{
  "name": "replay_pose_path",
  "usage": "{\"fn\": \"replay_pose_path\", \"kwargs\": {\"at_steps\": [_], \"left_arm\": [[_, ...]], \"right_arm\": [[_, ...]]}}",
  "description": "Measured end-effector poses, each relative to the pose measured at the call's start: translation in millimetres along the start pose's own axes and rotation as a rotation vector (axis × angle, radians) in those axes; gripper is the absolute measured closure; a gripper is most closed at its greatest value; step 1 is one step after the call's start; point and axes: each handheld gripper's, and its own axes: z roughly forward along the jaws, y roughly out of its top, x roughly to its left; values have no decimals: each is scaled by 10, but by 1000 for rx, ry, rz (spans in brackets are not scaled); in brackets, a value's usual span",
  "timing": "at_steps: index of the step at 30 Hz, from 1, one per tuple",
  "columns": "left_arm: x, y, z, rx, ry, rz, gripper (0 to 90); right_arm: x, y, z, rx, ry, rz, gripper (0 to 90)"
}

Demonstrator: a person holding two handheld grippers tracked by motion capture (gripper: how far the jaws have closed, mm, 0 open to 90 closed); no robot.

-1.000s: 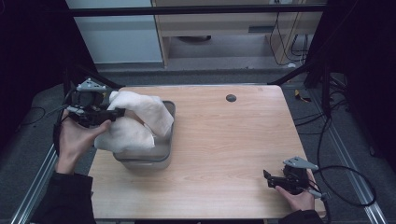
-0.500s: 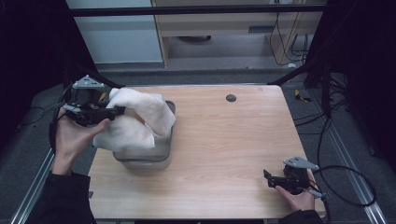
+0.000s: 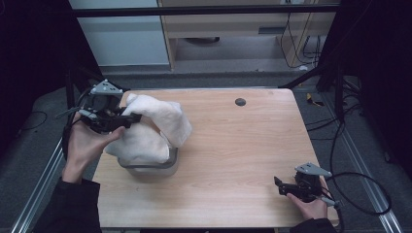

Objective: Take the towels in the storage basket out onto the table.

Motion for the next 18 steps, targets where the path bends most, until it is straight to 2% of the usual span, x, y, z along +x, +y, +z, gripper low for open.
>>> {"fn": "replay_pose_path", "kwargs": {"at_steps": [7,12,14,15,17,18], "left_arm": [[-149,90,30,-1,-27,39,654],[-290,180,115,-11,-54,77,654],[-318,193,134,-13,-56,76,654],[-339,208,149,-10,-58,88,654],[-425,246,198,-14,-72,99,654],[-463,255,215,-10,-84,89,654]], "right_arm": [[-1,1,-2,0,0,1,72],[-2,1,-3,0,0,1,72],[0,0,-4,0,1,3,72],[0,0,-4,0,1,3,72],[0,0,-7,-2,0,2,72],[0,0,-8,-2,0,2,72]]}}
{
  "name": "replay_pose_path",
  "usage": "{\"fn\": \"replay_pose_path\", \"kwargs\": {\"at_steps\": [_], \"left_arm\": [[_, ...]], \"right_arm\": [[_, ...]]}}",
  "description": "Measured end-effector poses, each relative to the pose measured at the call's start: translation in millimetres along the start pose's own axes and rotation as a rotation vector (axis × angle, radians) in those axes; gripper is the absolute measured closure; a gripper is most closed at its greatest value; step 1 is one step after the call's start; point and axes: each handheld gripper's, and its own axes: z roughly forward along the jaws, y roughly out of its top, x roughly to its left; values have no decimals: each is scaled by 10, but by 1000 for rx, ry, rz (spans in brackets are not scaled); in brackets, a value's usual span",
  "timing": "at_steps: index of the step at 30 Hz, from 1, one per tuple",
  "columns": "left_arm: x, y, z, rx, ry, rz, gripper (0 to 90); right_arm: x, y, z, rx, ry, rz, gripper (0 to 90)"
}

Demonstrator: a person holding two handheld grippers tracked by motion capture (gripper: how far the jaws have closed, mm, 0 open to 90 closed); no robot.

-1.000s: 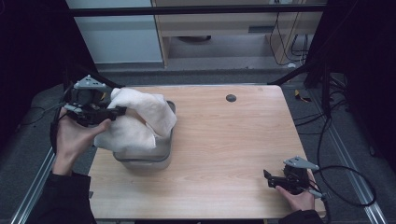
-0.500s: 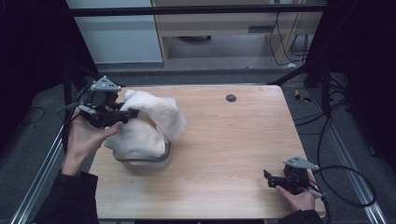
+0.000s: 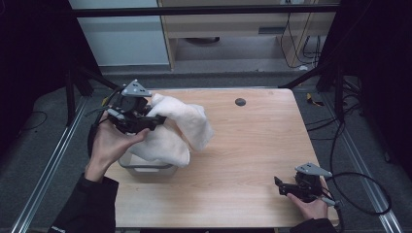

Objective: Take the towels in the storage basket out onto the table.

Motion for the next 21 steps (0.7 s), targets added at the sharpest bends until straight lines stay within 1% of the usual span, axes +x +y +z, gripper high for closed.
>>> {"fn": "replay_pose_path", "kwargs": {"at_steps": [2,3,4,5,6,7,8,13,14,16,17,18,21], "left_arm": [[-52,33,36,-1,-11,10,654],[-52,33,36,-1,-11,10,654],[-104,66,75,-2,-19,23,654],[-104,66,75,-2,-19,23,654],[-156,98,118,2,-27,36,654],[-156,98,118,2,-27,36,654],[-199,127,158,9,-36,50,654],[-276,167,240,8,-50,60,654],[-315,188,277,16,-55,73,654],[-357,205,318,18,-59,82,654],[-357,205,318,18,-59,82,654],[-388,222,361,21,-65,90,654],[-433,246,438,23,-74,95,654]], "right_arm": [[1,0,0,0,1,0,72],[2,0,1,0,0,-1,72],[2,1,-1,0,0,-2,72],[2,1,-1,0,0,-2,72],[0,0,-3,-1,-2,-5,72],[0,0,-3,-1,-2,-5,72],[2,2,-5,-1,1,0,72],[0,1,-5,-3,0,-3,72],[0,1,-6,-2,-1,-3,72],[-2,2,-7,-3,-1,-3,72],[-2,2,-7,-3,-1,-3,72],[-3,3,-10,-3,1,-1,72],[-7,2,-12,-5,-4,-5,72]]}}
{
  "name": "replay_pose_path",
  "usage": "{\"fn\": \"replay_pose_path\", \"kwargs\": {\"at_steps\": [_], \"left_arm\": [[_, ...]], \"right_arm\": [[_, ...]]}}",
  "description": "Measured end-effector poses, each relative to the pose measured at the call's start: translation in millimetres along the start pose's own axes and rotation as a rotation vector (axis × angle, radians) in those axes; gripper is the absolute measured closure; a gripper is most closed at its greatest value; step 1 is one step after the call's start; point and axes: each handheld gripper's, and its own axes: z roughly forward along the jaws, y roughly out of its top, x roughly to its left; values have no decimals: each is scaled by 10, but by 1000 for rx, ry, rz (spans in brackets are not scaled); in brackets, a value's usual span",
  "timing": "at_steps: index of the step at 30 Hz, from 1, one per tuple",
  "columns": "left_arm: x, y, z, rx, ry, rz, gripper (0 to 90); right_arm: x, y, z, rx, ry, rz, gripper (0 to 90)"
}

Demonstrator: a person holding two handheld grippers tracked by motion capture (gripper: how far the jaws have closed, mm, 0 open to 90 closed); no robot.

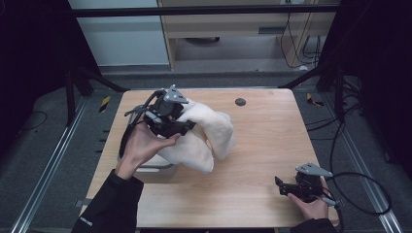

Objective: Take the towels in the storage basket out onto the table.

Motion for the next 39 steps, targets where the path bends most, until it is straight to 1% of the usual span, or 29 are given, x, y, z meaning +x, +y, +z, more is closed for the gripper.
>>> {"fn": "replay_pose_path", "kwargs": {"at_steps": [2,3,4,7,9,10,11,15,17,18,19,20,23,24,26,28,29,30,32,34,37,38,39], "left_arm": [[-26,21,53,2,-5,4,654],[-26,21,53,2,-5,4,654],[-51,39,102,3,-13,9,654],[-90,62,172,1,-24,9,654],[-118,74,220,1,-31,18,654],[-118,74,220,1,-31,18,654],[-151,83,268,0,-37,28,654],[-205,99,376,-6,-54,32,653],[-229,108,439,-1,-64,34,654],[-229,108,439,-1,-64,34,654],[-256,111,509,-2,-70,39,653],[-269,113,541,2,-72,41,654],[-303,109,633,8,-79,47,653],[-303,109,633,8,-79,47,653],[-323,100,710,12,-88,48,653],[-328,97,732,15,-89,50,654],[-340,90,783,18,-96,54,653],[-340,90,783,18,-96,54,653],[-360,78,857,22,-102,59,653],[-365,73,882,24,-105,60,653],[-395,52,992,27,-115,62,653],[-395,52,992,27,-115,62,653],[-414,33,1055,34,-122,67,653]], "right_arm": [[1,0,-3,1,1,2,72],[-1,-1,0,2,-1,-1,72],[1,-1,-2,3,2,2,72],[1,-3,-3,3,0,-1,72],[0,-2,-4,3,-1,-2,72],[0,-2,-4,3,-1,-2,72],[-1,-3,-6,3,-1,-5,72],[-7,-6,-6,5,-4,-9,72],[-8,-6,-7,4,-5,-9,72],[-8,-6,-7,4,-4,-9,72],[-8,-6,-8,4,-4,-10,72],[-5,-5,-10,6,-3,-5,72],[-5,-4,-13,5,-2,0,72],[-5,-4,-13,5,-2,0,72],[1,-3,-14,5,-3,-2,71],[0,-4,-13,5,-4,-4,71],[0,-5,-13,7,-5,-1,71],[0,-5,-13,7,-5,-1,71],[-1,-5,-13,7,-4,0,71],[-6,-8,-9,4,-8,-8,71],[-10,-8,-10,4,-6,-9,70],[-10,-8,-10,4,-6,-9,70],[-11,-9,-11,5,-7,-4,70]]}}
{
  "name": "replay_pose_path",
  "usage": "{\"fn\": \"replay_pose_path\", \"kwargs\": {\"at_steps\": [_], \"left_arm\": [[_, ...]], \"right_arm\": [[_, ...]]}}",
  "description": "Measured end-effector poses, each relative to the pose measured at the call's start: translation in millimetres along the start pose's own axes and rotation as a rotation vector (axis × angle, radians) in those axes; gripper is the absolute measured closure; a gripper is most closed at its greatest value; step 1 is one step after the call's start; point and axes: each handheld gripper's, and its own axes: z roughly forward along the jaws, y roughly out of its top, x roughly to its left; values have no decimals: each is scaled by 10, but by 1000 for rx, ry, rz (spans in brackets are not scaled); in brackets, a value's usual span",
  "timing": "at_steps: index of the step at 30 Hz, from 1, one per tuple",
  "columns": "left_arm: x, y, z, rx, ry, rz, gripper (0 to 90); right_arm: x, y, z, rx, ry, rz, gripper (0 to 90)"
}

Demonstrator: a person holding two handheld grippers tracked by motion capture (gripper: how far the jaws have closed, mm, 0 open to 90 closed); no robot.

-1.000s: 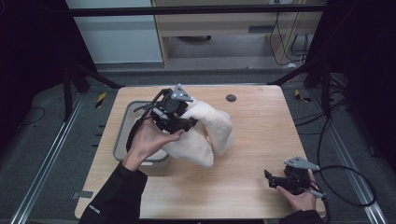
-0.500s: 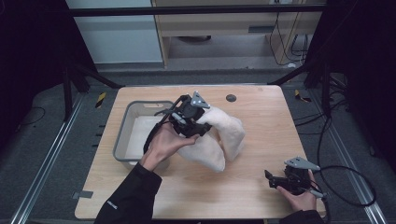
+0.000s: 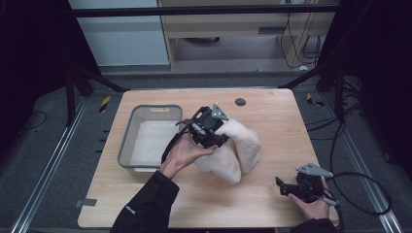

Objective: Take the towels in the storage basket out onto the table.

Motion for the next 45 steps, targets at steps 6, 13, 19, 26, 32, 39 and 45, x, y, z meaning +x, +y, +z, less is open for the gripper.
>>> {"fn": "replay_pose_path", "kwargs": {"at_steps": [6,13,19,26,32,39,45], "left_arm": [[-29,-59,187,32,-14,5,652],[-51,-160,365,61,-22,4,649],[-23,-264,503,76,-31,-9,644],[-21,-365,619,85,-42,-21,636],[-15,-436,652,82,-46,-32,628],[-1,-517,692,82,-50,-47,612],[4,-582,749,96,-44,-52,602]], "right_arm": [[-5,-3,0,-1,-1,-2,70],[-8,-5,-2,0,-3,-4,70],[-7,-6,-1,2,-4,-6,70],[-3,-8,1,2,-2,-3,70],[-3,-10,5,3,-6,-7,70],[-5,-11,4,4,-8,-9,70],[-6,-13,4,3,-8,-8,70]]}}
